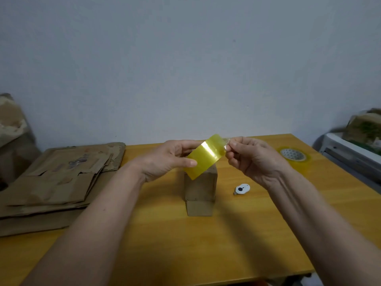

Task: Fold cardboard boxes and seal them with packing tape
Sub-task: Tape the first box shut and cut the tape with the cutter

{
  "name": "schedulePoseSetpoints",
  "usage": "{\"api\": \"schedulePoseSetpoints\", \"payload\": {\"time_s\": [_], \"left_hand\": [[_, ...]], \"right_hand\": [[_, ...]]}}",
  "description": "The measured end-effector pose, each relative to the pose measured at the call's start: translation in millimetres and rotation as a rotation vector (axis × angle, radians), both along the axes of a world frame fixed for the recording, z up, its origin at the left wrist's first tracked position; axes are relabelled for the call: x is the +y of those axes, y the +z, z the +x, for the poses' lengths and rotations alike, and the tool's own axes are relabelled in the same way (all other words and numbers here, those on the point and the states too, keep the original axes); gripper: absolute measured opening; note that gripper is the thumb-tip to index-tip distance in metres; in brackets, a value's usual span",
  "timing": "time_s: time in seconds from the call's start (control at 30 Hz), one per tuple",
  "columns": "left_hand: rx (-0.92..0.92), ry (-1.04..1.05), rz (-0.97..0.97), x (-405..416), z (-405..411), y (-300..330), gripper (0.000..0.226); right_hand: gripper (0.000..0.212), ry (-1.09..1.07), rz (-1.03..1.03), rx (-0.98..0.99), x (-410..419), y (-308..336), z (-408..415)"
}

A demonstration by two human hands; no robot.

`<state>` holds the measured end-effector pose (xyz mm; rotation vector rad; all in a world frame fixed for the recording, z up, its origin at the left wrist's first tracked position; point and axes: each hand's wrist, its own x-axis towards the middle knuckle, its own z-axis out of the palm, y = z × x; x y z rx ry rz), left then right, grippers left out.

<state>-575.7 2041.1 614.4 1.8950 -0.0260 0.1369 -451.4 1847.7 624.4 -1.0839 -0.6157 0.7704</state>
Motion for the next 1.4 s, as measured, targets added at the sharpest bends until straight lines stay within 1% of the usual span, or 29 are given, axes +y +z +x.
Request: {"api": "schedulePoseSetpoints", "payload": {"time_s": [0.03, 0.07, 0.13, 0.17, 0.2, 0.23, 0.27, 0.3, 0.33, 0.37, 0.4, 0.43, 0.5, 0.53, 0.63, 0.73, 0.83, 0.9, 0.93, 0.97, 1.0, 1.07, 1.1, 1.13, 1.17, 1.23, 1.27, 1.33, 1.4], "left_hand": [[0.029, -0.013, 0.018, 3, 0, 3, 0.053], [0.062, -0.022, 0.034, 5, 1, 6, 0.054], [0.132, -0.071, 0.047, 10, 3, 11, 0.056], [0.162, -0.101, 0.04, 11, 4, 12, 0.056], [0.186, -0.115, 0.025, 10, 5, 15, 0.056], [0.196, -0.086, 0.008, 7, 7, 18, 0.054], [0.18, -0.003, 0.016, 2, 9, 20, 0.052], [0.134, 0.121, 0.092, -5, 11, 23, 0.049], [0.062, 0.284, 0.226, -15, 12, 25, 0.049], [-0.028, 0.433, 0.356, -27, 13, 26, 0.049], [-0.119, 0.5, 0.415, -38, 13, 27, 0.049], [-0.17, 0.497, 0.408, -50, 14, 25, 0.05], [-0.184, 0.469, 0.416, -69, 16, 19, 0.053], [-0.188, 0.496, 0.446, -75, 18, 15, 0.05], [-0.277, 0.666, 0.544, -85, 23, 9, 0.027], [-0.33, 0.719, 0.651, -89, 28, 10, 0.017], [-0.387, 0.779, 0.682, -86, 29, 11, 0.017], [-0.47, 0.845, 0.682, -83, 28, 12, 0.014], [-0.519, 0.888, 0.634, -80, 28, 14, 0.012], [-0.55, 0.936, 0.533, -77, 27, 17, 0.011], [-0.553, 0.985, 0.399, -73, 26, 22, 0.012], [-0.523, 1.063, 0.137, -62, 27, 27, 0.017], [-0.514, 1.072, 0.023, -57, 29, 28, 0.019], [-0.513, 1.061, -0.095, -55, 30, 27, 0.019], [-0.517, 1.035, -0.227, -55, 31, 25, 0.018], [-0.514, 0.964, -0.494, -62, 32, 20, 0.016], [-0.492, 0.941, -0.598, -67, 31, 18, 0.014], [-0.424, 0.903, -0.745, -73, 30, 12, 0.008], [-0.366, 0.853, -0.855, -75, 29, 7, 0.006]], "right_hand": [[0.016, 0.008, -0.007, -0.02, -1, 1, -2], [0.015, -0.007, -0.029, -0.106, -2, 1, -5], [0.012, -0.11, -0.131, -0.413, -3, 6, -10], [0.011, -0.167, -0.169, -0.531, -1, 8, -11], [0.011, -0.199, -0.176, -0.559, 1, 11, -11], [0.011, -0.212, -0.161, -0.503, 3, 13, -10], [0.012, -0.22, -0.135, -0.381, 5, 14, -9], [0.012, -0.225, -0.105, -0.238, 5, 15, -7], [0.012, -0.236, -0.083, -0.128, 6, 14, -6], [0.011, -0.254, -0.084, -0.071, 7, 14, -7], [0.009, -0.276, -0.094, -0.05, 8, 12, -9], [0.008, -0.3, -0.107, -0.048, 9, 11, -12], [0.008, -0.358, -0.13, -0.076, 12, 9, -18], [0.008, -0.386, -0.135, -0.097, 13, 9, -22], [0.008, -0.456, -0.146, -0.195, 15, 12, -33], [0.015, -0.514, -0.119, -0.248, 14, 12, -38], [0.009, -0.491, -0.147, -0.301, 13, 11, -41], [0.006, -0.461, -0.107, -0.352, 10, 10, -41], [0.007, -0.471, -0.072, -0.392, 8, 8, -39], [0.018, -0.497, -0.066, -0.457, 5, 3, -36], [0.037, -0.506, -0.104, -0.546, 2, -4, -32], [0.088, -0.41, -0.206, -0.662, -2, -23, -29], [0.106, -0.353, -0.221, -0.67, -1, -34, -32], [0.115, -0.322, -0.192, -0.64, 0, -45, -35], [0.113, -0.336, -0.13, -0.565, 2, -52, -37], [0.093, -0.481, 0.006, -0.359, 8, -56, -34], [0.083, -0.551, 0.063, -0.242, 11, -57, -31], [0.069, -0.599, 0.159, -0.021, 17, -58, -23], [0.044, -0.612, 0.16, 0.037, 22, -58, -19]]}}
